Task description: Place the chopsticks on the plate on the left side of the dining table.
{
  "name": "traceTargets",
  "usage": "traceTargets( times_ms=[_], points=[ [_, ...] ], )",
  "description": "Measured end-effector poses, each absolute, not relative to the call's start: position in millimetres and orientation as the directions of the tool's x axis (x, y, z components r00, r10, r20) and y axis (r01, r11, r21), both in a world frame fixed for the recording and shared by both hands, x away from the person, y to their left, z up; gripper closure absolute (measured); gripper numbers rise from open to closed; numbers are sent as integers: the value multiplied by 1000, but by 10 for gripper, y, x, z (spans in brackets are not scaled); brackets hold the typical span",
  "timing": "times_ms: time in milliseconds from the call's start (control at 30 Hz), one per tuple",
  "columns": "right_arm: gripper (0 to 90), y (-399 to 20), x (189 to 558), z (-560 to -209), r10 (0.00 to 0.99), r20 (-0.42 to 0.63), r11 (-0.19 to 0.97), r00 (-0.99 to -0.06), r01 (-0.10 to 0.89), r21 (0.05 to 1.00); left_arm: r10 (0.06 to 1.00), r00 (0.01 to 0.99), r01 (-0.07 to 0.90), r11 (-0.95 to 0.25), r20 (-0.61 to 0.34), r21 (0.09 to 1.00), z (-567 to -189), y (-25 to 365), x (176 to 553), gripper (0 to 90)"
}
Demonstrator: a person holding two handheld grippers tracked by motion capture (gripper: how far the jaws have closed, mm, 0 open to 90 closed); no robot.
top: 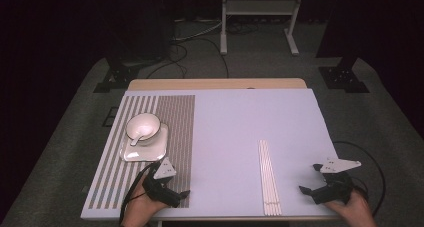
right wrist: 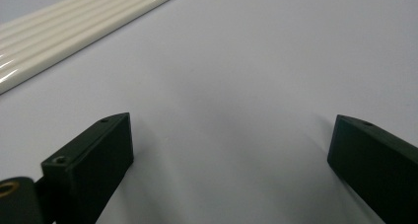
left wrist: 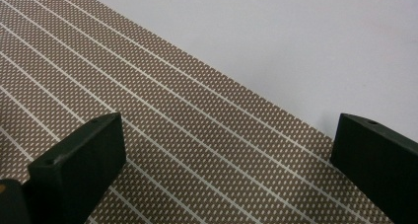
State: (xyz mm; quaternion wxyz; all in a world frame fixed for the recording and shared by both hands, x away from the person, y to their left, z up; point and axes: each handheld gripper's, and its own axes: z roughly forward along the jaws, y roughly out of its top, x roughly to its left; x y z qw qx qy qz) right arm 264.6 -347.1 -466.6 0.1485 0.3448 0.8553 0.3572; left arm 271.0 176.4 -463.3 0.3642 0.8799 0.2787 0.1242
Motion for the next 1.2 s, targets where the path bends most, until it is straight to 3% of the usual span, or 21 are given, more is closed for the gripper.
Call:
traceTargets(
  times_ms=[467, 1200],
  points=[
    [22, -3471, 2645, -4663, 696, -9, 508, -718, 484, 712, 589, 808, 402, -521, -24, 753, -4561, 1776, 2748, 0],
    [23, -3475, 2645, -4664, 697, -6, 505, -717, 485, 713, 537, 843, 362, -538, -21, 762, -4453, 1546, 2826, 0]
  ],
)
